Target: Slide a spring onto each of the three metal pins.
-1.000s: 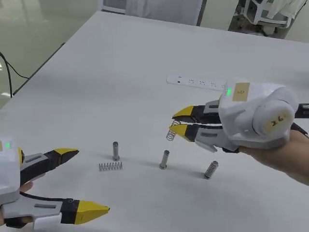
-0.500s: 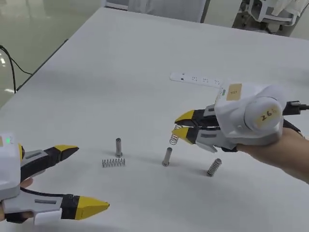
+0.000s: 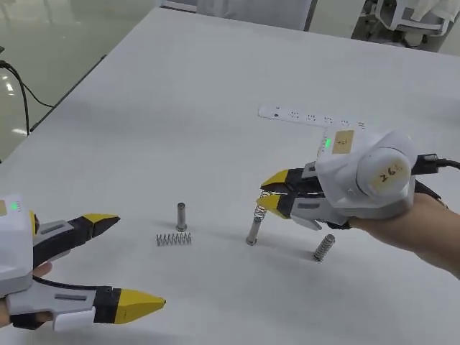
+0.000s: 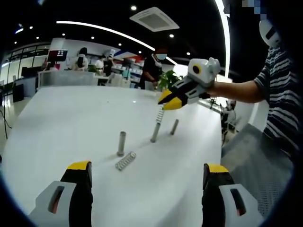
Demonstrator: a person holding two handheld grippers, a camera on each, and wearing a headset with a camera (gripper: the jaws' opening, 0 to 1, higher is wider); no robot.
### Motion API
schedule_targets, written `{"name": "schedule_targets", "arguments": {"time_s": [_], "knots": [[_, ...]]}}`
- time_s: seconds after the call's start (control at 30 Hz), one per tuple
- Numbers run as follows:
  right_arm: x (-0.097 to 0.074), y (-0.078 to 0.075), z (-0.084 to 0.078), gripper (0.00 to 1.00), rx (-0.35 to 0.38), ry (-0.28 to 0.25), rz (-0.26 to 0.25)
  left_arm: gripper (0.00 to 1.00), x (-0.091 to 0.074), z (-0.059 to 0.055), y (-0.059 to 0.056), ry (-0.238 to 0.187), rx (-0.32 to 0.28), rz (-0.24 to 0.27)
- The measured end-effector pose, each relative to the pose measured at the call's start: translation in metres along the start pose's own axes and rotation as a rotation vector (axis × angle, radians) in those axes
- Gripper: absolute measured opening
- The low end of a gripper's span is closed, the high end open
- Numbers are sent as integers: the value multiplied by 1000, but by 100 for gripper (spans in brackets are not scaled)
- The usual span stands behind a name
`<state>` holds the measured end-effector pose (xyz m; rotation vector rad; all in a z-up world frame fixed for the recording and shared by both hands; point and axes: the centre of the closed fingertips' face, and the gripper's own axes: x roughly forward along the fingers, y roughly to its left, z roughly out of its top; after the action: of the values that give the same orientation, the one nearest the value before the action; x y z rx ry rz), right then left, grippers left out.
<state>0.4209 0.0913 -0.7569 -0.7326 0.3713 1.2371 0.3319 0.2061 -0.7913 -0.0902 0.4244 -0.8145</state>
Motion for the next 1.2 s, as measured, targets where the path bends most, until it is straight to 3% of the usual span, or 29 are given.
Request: {"name": "schedule_targets", "arguments": {"time_s": [0.4, 1.2], "knots": [[8, 6, -8, 8, 13, 17, 15, 94, 0, -2, 0, 4, -5, 2], [31, 26, -44, 8, 10, 105, 68, 93, 2, -1, -1, -4, -20, 11]]}}
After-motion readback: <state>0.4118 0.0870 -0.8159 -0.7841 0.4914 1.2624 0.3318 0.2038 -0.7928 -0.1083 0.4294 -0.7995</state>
